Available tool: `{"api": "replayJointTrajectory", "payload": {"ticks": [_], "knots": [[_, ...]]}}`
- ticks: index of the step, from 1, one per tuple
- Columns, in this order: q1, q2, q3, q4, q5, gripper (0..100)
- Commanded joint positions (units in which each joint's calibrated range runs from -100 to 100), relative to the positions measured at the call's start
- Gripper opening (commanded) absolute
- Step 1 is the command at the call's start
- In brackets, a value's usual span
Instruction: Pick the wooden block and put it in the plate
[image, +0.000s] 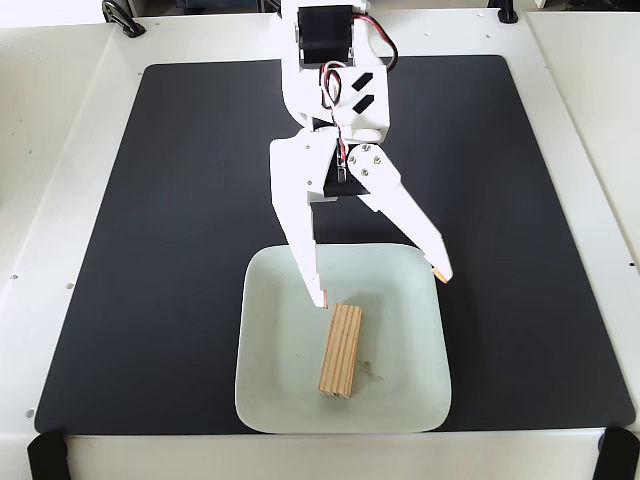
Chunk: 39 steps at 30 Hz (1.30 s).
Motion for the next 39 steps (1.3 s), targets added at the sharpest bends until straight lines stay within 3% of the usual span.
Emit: {"api": "replayJointTrajectory", "payload": {"ticks": [1, 5, 6, 12, 20, 29, 39], "knots": [[0.35, -0.74, -2.25, -0.80, 0.17, 26], [0.35, -0.82, -2.16, -0.80, -0.15, 1], [0.35, -0.82, -2.16, -0.80, -0.20, 0], [0.57, -3.45, -0.09, -0.80, -0.31, 1], [-0.99, -21.33, 20.07, -0.80, -1.59, 1], [-5.81, -53.19, 50.29, 0.00, -3.67, 1], [-4.80, -96.67, 87.27, 0.62, -3.72, 1]]}}
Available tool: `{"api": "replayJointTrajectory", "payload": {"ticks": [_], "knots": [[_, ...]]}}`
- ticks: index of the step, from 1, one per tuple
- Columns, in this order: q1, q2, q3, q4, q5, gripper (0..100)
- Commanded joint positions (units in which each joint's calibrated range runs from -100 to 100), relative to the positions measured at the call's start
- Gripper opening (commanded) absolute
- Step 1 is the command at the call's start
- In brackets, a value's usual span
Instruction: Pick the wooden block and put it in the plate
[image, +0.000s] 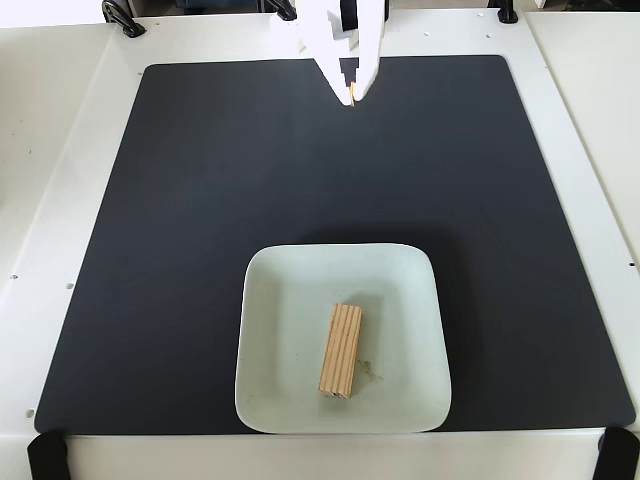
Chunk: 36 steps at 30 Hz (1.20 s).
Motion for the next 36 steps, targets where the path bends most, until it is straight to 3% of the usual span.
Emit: {"api": "replayJointTrajectory", "payload": {"ticks": [1, 14, 25, 36], "knots": [[0.43, -16.86, 11.27, 2.03, 0.35, 1], [0.43, -40.76, 13.52, 46.13, 1.57, 1], [-1.14, -41.43, 13.43, 78.66, 1.57, 1], [-1.14, -41.27, 13.43, 79.54, 1.47, 1]]}}
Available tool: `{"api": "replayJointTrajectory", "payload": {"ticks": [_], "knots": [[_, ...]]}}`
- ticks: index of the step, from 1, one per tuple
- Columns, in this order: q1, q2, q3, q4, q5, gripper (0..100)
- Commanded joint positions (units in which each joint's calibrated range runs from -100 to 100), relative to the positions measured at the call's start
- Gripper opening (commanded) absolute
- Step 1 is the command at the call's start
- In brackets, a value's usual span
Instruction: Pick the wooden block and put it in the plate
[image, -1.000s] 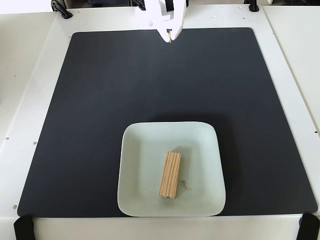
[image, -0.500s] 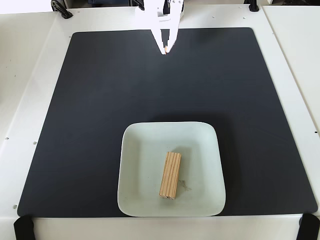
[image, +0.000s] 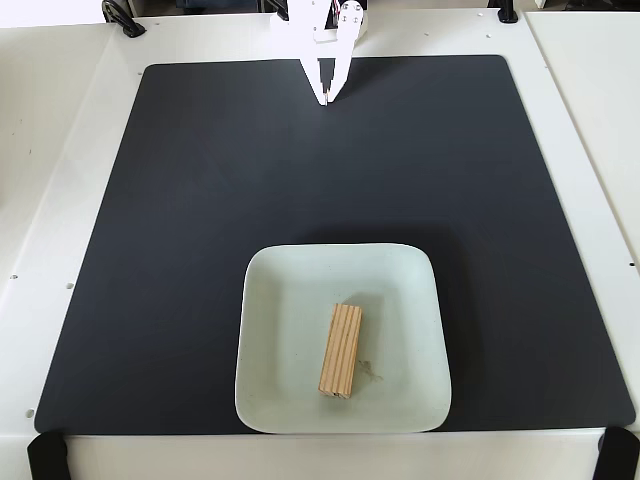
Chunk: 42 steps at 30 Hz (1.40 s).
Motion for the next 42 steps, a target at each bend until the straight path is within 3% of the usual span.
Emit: {"api": "replayJointTrajectory", "payload": {"ticks": [1, 42], "knots": [[-0.37, -0.18, 0.34, 0.37, 0.27, 1], [-0.14, 0.25, 0.34, 0.55, 0.00, 1]]}}
